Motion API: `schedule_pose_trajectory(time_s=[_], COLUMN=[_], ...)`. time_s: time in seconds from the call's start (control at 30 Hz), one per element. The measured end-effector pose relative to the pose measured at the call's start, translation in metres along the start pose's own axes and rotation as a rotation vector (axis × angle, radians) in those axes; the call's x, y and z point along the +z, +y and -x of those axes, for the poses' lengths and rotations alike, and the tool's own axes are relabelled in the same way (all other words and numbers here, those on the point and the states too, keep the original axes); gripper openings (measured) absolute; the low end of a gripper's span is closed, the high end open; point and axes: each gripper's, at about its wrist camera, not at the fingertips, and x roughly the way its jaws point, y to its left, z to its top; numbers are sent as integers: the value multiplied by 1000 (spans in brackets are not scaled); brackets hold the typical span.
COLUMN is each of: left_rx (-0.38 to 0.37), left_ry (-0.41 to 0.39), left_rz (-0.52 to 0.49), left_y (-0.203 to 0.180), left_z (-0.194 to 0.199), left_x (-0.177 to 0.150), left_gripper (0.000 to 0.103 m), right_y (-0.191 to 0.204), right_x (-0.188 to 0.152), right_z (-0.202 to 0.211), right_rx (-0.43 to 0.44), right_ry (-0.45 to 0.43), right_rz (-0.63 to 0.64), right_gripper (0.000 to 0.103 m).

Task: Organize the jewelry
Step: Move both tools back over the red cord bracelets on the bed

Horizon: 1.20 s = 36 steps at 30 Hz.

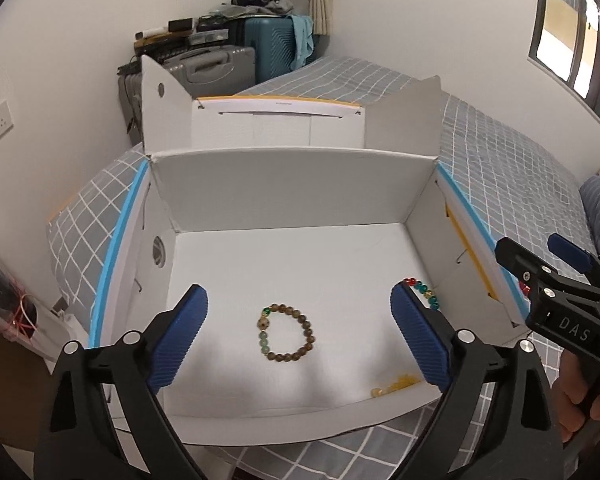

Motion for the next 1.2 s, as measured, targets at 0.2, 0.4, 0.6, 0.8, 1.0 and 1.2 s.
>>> schedule_pose_trajectory(time_s=[0.2, 0.4, 0.6, 0.8, 1.0, 1.2], left_rx=[-8, -51, -136, -233, -300, -337], left_ry=[-25, -30, -42, -44, -38, -23], left_rz=[-26, -73, -131, -189, -276, -327], left_y=[-20, -49, -92, -141, -189, -220], left_z=[4, 6, 9, 10, 9, 6], left_x=[0, -1, -5, -16, -30, -43], left_gripper=[97, 97, 97, 97, 97, 97], right_y=[-21, -50, -90, -130, -165, -194], right_x=[-6, -17, -34, -58, -82, -104], right_z=[12, 30, 53, 81, 99, 115], right_rx=[-35, -84, -156, -242, -347, -396], right_ry=[-12, -24, -37, -60, -41, -62], right_rz=[-24, -51, -93, -130, -165, -245], right_gripper=[95, 95, 95, 95, 95, 95])
